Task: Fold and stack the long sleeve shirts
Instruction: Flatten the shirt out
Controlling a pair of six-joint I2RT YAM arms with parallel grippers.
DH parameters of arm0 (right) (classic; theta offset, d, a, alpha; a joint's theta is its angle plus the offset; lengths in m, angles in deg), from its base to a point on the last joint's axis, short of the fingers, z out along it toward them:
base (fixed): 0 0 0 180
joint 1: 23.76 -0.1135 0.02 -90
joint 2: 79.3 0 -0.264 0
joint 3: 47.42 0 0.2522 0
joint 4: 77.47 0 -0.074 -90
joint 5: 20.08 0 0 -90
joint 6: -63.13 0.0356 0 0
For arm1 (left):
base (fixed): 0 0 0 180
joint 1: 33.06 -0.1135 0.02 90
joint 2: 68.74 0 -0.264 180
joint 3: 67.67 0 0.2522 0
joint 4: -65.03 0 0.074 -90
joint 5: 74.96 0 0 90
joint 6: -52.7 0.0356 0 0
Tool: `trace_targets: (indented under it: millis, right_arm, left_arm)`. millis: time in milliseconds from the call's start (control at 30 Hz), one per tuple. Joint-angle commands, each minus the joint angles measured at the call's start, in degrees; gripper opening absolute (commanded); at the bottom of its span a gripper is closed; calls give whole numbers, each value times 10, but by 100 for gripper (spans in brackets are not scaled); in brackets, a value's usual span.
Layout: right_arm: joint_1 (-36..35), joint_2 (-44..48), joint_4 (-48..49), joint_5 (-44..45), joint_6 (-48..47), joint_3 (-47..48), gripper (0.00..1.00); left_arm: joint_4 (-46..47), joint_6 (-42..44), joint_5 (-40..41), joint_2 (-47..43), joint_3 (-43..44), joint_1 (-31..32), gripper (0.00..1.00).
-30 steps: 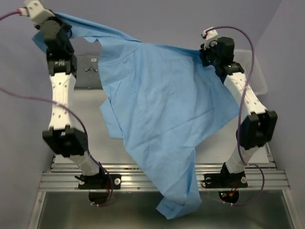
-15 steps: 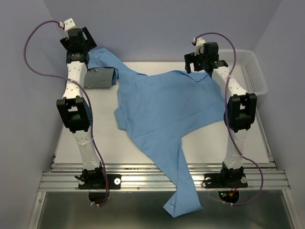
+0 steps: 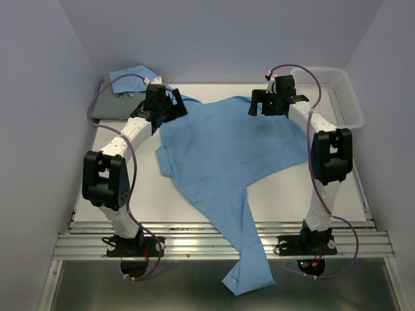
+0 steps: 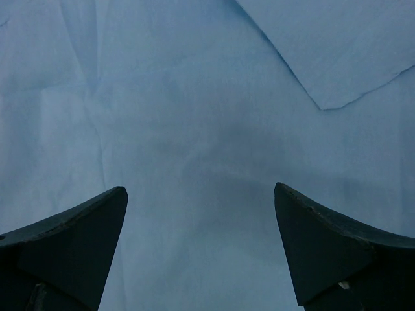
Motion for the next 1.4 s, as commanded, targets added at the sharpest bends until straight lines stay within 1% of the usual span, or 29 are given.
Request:
trace_targets:
  millis: [0, 33, 67, 133, 167, 200, 300, 367, 500, 567, 667, 800, 833, 867, 900, 933, 1000, 1033, 1133, 1200, 1233, 1300, 1333, 1367]
  right_arm:
    - [3, -50, 38, -19, 51, 41, 100]
    - [3, -64, 56, -22, 58, 49, 100]
    - [3, -98, 60, -36, 66, 76, 100]
    - [3, -133, 64, -55, 74, 110, 100]
    - [3, -161, 72, -78, 80, 132, 100]
    - [-2, -172, 99, -83, 84, 135, 100]
    - [-14, -223, 113, -72, 91, 170, 100]
    - [-20, -250, 108, -43, 91, 217, 100]
    - [-25, -299, 127, 35, 104, 257, 100]
    - [-25, -318, 151, 83, 112, 263, 100]
    - [-25, -351, 143, 132, 98, 308, 100]
    - [-25, -385, 150, 199, 81, 359, 100]
    - [-25, -393, 155, 233, 75, 380, 100]
    - [-25, -407, 165, 247, 64, 389, 100]
    - [-25, -414, 194, 259, 53, 399, 100]
    - [-25, -421, 213, 277, 27, 408, 100]
    - [-20, -434, 266, 286, 5, 427, 100]
    - [-20, -447, 313, 289, -2, 433, 100]
    - [-6, -469, 364, 301, -15, 473, 100]
    - [-1, -466, 387, 280, -44, 476, 100]
    - [-1, -452, 392, 277, -66, 474, 100]
    - [-1, -425, 372, 242, -79, 466, 100]
    - [-1, -407, 359, 227, -81, 439, 100]
    - [-1, -365, 350, 200, -81, 423, 100]
  left_arm:
    - [-42, -59, -49, 17, -83, 16, 99]
    - [-42, -64, -55, 19, -95, 21, 99]
    - [-43, -70, -70, 25, -112, 29, 99]
    - [-41, -79, -80, 32, -135, 37, 99]
    - [-39, -80, -85, 42, -140, 48, 99]
    - [-40, -84, -92, 48, -144, 52, 99]
    - [-55, -94, -95, 70, -155, 56, 99]
    - [-75, -96, -75, 77, -157, 57, 99]
    - [-102, -85, -20, 86, -156, 54, 99]
    - [-116, -85, -16, 101, -155, 43, 99]
    - [-137, -84, -16, 114, -158, 23, 99]
    - [-145, -74, -13, 104, -169, 2, 99]
    - [-146, -72, -12, 100, -174, -5, 99]
    - [-146, -71, -11, 99, -177, -9, 99]
    - [-149, -66, -12, 99, -179, -13, 99]
    - [-150, -64, -11, 102, -180, -15, 99]
    - [-154, -60, -8, 105, -179, -20, 99]
    - [-159, -58, -7, 105, -179, -20, 99]
    - [-160, -56, 14, 100, -179, -27, 99]
    - [-154, -56, 17, 95, -177, -32, 99]
    - [-154, -56, 17, 95, -171, -40, 99]
    - [-153, -54, 21, 98, -161, -45, 99]
    - [-155, -55, 34, 99, -153, -48, 99]
    - [-154, -52, 42, 103, -138, -49, 99]
